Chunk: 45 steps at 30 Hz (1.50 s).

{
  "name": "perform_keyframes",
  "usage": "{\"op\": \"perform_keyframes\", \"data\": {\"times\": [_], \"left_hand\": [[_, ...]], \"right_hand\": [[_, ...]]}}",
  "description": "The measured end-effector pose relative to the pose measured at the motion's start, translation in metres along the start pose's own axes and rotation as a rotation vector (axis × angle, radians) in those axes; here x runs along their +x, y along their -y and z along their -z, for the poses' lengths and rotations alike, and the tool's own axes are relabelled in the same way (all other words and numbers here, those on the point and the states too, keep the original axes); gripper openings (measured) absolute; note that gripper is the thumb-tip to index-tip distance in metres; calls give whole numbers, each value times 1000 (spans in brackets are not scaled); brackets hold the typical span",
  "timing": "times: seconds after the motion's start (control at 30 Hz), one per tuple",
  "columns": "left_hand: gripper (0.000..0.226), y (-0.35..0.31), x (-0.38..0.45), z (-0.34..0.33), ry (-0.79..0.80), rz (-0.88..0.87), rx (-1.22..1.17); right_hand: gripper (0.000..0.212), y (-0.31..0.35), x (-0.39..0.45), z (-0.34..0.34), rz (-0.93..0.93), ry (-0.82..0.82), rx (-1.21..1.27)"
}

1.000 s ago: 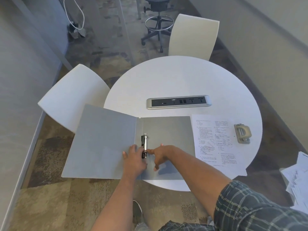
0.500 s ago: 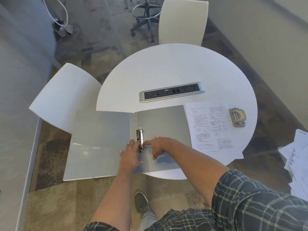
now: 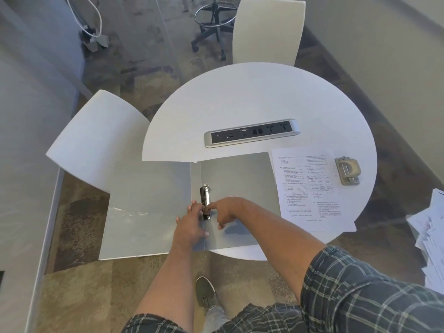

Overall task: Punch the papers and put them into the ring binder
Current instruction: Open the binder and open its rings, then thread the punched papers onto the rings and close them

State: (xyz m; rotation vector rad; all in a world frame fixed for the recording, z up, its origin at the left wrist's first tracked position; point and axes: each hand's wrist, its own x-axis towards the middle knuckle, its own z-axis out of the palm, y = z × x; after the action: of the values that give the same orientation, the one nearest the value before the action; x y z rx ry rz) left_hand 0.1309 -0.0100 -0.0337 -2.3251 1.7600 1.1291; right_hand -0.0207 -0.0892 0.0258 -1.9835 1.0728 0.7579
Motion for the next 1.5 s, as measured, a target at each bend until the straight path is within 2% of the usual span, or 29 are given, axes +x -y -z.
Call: {"op": "perform_keyframes", "data": {"times": [0.17,0.43,0.6,0.8,0.87,1.17,1.3,1.37,1.5], "left_hand": [[78,-1,-4,4,-5,35,-76],[87,-3,-5,5,7,38,-124],[101,-6,-9,5,-24,54,-166],[94,-1,-7,3,-51,36,-170],[98,-2,-9,4,-55,45,-178],[68,-3,-3,-4,-47,12,-34],[89,-20,-11,-12,-62,-1,190],[94,-31,-19,-19,-117,-41,218],[92,-59,-33,-39,-233,-206,209]], "right_hand": [[86,1,4,-3,2,-48,6],[67,-6,6,-2,30,-73,80],[65,-9,8,-2,36,-75,88],[66,-11,10,-4,41,-84,101],[66,-13,10,-5,41,-80,92],[79,-24,17,-19,4,-141,54],[89,-41,14,-31,21,-165,-27],[92,-57,5,-38,49,-194,7],[80,-98,-21,-49,39,-374,185]]}}
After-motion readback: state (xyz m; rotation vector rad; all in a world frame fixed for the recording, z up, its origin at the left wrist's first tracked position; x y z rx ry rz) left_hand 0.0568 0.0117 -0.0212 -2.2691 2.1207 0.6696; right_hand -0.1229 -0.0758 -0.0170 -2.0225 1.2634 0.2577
